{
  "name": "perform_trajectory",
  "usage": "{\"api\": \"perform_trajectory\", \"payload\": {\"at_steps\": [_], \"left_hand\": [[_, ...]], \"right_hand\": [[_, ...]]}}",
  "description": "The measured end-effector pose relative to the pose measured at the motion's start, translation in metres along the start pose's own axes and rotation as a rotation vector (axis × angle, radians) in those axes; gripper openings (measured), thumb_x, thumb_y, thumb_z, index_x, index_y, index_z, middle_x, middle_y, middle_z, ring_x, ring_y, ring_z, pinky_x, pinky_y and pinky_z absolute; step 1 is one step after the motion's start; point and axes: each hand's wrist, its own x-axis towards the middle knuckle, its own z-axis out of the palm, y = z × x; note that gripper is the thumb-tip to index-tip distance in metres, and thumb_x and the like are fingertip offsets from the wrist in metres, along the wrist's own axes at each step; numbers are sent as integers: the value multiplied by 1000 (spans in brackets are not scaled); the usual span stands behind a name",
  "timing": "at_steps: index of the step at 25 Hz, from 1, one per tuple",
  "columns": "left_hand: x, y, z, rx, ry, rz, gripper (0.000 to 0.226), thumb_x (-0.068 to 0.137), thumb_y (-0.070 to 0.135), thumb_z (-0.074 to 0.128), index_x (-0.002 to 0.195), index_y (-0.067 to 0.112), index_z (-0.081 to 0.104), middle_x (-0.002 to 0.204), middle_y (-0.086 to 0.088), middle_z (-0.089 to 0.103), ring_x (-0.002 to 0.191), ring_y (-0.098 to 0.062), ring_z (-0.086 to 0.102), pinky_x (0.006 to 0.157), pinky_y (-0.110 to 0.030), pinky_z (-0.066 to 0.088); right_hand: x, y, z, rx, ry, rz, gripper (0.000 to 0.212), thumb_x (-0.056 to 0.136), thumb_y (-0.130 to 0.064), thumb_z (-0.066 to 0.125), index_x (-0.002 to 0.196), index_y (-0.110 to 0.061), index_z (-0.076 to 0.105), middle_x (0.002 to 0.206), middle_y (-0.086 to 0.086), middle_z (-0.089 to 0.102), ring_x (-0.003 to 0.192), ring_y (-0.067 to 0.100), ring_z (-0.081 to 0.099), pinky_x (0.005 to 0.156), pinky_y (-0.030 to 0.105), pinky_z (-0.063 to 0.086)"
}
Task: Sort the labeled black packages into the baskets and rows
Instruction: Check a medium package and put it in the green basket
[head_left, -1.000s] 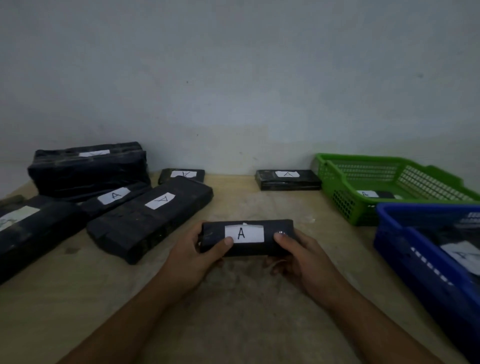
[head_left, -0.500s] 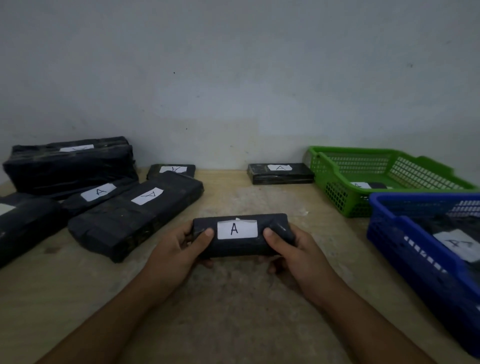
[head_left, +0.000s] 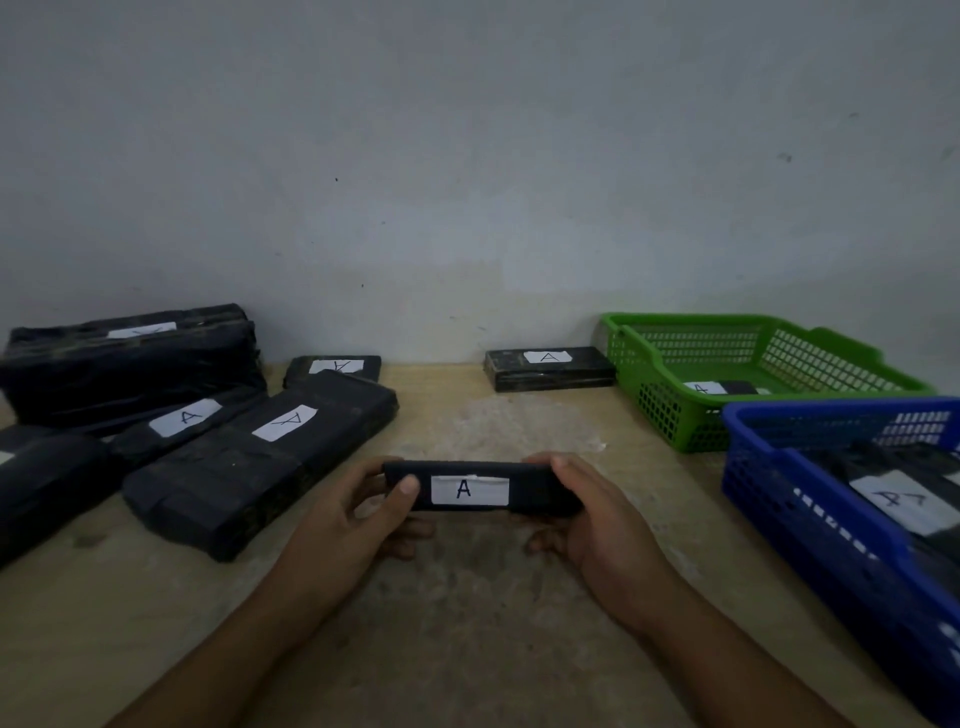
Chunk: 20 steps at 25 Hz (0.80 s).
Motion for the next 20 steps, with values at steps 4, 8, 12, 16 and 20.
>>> {"api": "perform_trajectory", "payload": {"at_steps": [4, 8, 12, 16, 20], "left_hand": [[1, 0, -1, -104, 45, -14, 29, 85, 26, 58, 111, 15, 63, 99, -15, 72, 82, -26, 72, 68, -28, 60], [2, -3, -5, -141, 44, -33, 33, 83, 29, 60, 115, 19, 62, 103, -9, 73, 91, -24, 72, 73, -33, 60], [5, -8, -8, -167, 99, -47, 21, 90, 5, 57, 108, 14, 64, 105, -12, 72, 90, -27, 70, 80, -45, 54], [8, -5, -13, -138, 158, -43, 27, 90, 0, 55, 102, 21, 66, 102, -8, 72, 88, -28, 69, 84, -48, 53], [9, -10, -11, -165, 168, -54, 25, 82, 15, 69, 105, 25, 64, 100, -3, 73, 85, -29, 69, 90, -55, 51]], "right_hand": [[-7, 1, -2, -113, -71, -68, 16, 87, -25, 61, 95, -18, 73, 101, 8, 66, 86, 19, 66, 65, 34, 54], [-10, -3, -1, -261, -66, -138, 21, 96, -8, 55, 112, -15, 67, 103, 6, 70, 77, 3, 69, 59, 18, 53], [-5, 3, -1, -221, -65, -101, 29, 93, -5, 60, 118, -18, 62, 114, 8, 69, 91, 6, 70, 67, 19, 55], [-2, 8, 0, -84, -99, 3, 35, 83, -27, 67, 116, -19, 65, 113, 11, 70, 88, 28, 72, 64, 32, 57], [-2, 7, -1, -59, -100, -41, 20, 92, -13, 60, 111, -11, 66, 95, 15, 74, 73, 27, 68, 55, 33, 52]]}}
